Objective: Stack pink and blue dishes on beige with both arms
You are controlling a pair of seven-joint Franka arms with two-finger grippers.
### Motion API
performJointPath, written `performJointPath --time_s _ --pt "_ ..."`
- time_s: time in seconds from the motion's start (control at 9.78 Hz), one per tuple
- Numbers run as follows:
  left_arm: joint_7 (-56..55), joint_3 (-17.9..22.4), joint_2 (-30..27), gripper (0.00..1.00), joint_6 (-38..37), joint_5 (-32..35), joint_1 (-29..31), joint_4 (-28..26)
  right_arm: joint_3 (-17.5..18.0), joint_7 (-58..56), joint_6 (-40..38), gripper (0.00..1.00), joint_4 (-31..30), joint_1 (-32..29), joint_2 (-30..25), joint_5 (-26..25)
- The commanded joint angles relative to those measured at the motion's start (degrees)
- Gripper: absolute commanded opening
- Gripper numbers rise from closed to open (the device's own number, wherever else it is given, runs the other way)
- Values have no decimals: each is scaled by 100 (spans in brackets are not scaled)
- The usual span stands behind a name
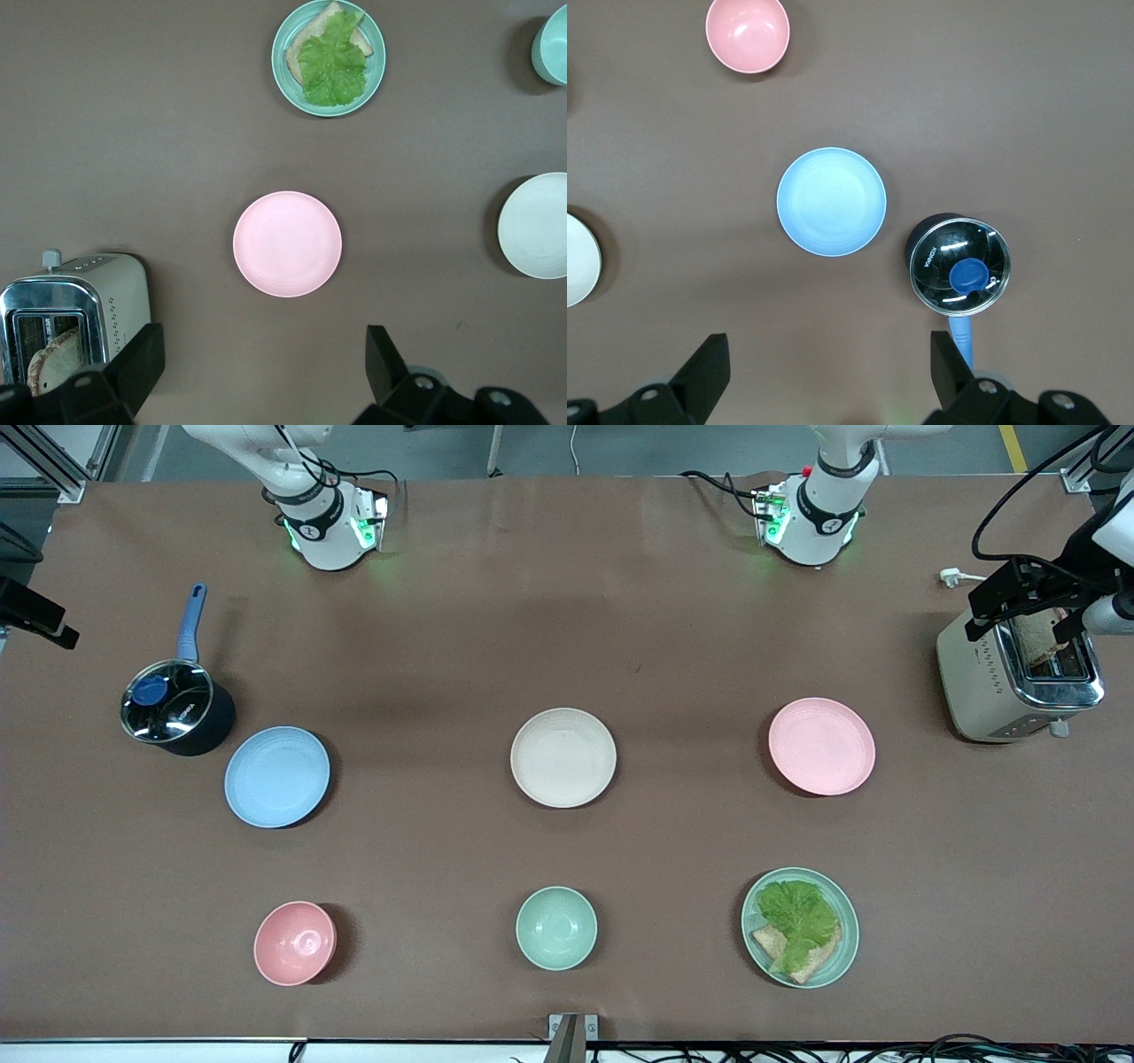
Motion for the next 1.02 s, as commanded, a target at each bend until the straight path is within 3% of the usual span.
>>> performJointPath --time_s 0.0,0.31,0.51,0.72,0.92 --pt "-34 60 12 100 26 -30 -61 -218 17 -9 -2 100 -8 -20 -73 -22" --pt "53 69 4 100 26 -3 -17 -226 8 -27 -19 100 -8 -11 -65 -30" --pt "2 297 47 94 87 -30 -78 -348 17 -79 -10 100 -8 -3 -47 -74" --pt "342 489 153 94 559 -99 -8 -874 17 -80 25 100 -8 -29 -21 -13" --pt "832 657 232 95 1497 -100 1 -1926 -1 -245 366 100 -226 -90 302 310"
